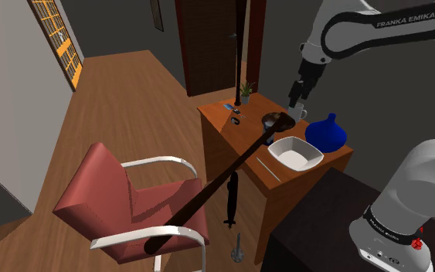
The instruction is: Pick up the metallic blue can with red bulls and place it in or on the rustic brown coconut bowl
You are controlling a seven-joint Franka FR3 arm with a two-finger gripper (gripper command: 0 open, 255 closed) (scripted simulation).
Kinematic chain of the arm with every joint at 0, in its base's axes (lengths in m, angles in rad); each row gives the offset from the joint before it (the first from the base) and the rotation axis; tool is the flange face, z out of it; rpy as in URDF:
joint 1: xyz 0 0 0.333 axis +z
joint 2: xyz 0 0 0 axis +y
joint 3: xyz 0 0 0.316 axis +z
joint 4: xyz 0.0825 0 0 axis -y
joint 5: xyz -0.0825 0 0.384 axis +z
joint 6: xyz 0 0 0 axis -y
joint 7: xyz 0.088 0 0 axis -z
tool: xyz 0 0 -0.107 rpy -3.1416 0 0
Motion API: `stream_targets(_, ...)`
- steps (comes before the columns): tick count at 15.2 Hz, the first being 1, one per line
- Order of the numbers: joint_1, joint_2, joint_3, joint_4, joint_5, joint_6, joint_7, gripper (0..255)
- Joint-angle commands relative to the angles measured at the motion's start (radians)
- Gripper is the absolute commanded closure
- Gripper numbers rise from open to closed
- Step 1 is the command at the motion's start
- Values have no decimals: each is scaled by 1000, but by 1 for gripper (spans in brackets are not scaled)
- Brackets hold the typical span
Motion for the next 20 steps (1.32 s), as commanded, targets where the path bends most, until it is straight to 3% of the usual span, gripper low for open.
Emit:
stream_targets(1, 1, 50, -31, -13, 6, 72, -37, 0)
stream_targets(9, 35, 311, -151, -6, 97, 337, -214, 0)
stream_targets(17, 76, 621, -232, 105, 346, 507, -483, 0)
stream_targets(20, 79, 657, -226, 103, 379, 540, -506, 0)
